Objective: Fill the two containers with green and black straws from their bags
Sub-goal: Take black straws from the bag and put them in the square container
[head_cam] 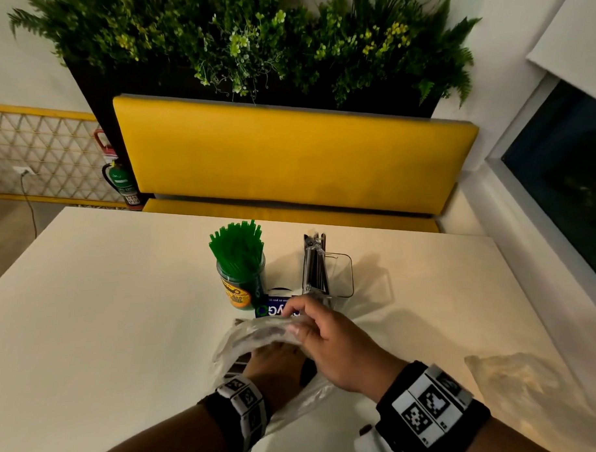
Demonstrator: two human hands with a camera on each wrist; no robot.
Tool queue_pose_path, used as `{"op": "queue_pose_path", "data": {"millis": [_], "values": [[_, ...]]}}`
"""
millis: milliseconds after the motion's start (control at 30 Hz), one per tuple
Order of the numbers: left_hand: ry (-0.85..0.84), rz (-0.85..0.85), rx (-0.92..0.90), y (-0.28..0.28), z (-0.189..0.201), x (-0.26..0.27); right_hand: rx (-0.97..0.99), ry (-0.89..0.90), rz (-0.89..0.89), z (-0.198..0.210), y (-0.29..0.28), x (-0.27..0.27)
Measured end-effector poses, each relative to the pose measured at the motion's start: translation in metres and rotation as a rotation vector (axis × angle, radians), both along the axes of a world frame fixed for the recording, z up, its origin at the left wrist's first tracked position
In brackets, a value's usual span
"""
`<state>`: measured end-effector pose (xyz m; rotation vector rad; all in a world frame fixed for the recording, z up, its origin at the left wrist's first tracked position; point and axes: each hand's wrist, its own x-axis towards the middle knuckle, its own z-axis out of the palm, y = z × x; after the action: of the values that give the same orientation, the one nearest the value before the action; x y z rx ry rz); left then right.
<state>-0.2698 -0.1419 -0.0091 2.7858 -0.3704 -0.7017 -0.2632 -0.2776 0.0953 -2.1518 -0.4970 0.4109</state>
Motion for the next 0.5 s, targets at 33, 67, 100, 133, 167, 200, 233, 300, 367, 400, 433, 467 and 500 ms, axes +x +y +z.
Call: {"op": "queue_pose_path", "data": {"millis": [33, 67, 100, 133, 167, 200, 233, 300, 367, 400, 433, 467, 500], "values": [[0.003, 0.011, -0.007, -0.001, -0.001, 0.004, -0.021, -0.029, -0.010, -0.001, -0.003, 0.002], [-0.009, 0.005, -0.021, -0.001, -0.007, 0.007, -0.042, -0.052, -0.019, -0.003, -0.006, 0.003], [-0.003, 0.000, -0.021, 0.000, -0.007, 0.008, -0.065, -0.073, -0.020, -0.005, -0.008, 0.003], [-0.002, -0.018, 0.001, 0.000, -0.007, 0.009, -0.082, -0.094, -0.015, -0.007, -0.010, 0.004], [0.020, -0.019, 0.036, 0.000, -0.004, 0.009, -0.106, -0.108, -0.007, -0.007, -0.012, 0.004], [0.048, -0.003, 0.054, -0.001, -0.003, 0.009, -0.136, -0.118, 0.012, -0.008, -0.014, 0.004], [0.086, 0.022, 0.061, -0.001, 0.001, 0.010, -0.181, -0.123, 0.040, -0.006, -0.014, 0.003], [0.150, 0.051, 0.073, -0.002, 0.010, 0.007, -0.332, -0.126, 0.096, -0.001, -0.015, 0.002], [0.197, 0.016, 0.053, 0.003, 0.011, 0.006, -0.519, -0.108, 0.143, 0.000, -0.018, 0.003], [0.197, -0.021, 0.037, 0.007, 0.009, 0.005, -0.588, -0.093, 0.154, -0.002, -0.020, 0.003], [0.186, -0.059, 0.011, 0.009, 0.007, 0.004, -0.643, -0.082, 0.163, -0.003, -0.022, 0.004], [0.147, -0.096, 0.004, 0.012, 0.001, 0.004, -0.673, -0.086, 0.173, -0.004, -0.022, 0.004], [0.132, -0.137, 0.024, 0.015, 0.000, 0.005, -0.692, -0.095, 0.177, -0.004, -0.022, 0.004]]}}
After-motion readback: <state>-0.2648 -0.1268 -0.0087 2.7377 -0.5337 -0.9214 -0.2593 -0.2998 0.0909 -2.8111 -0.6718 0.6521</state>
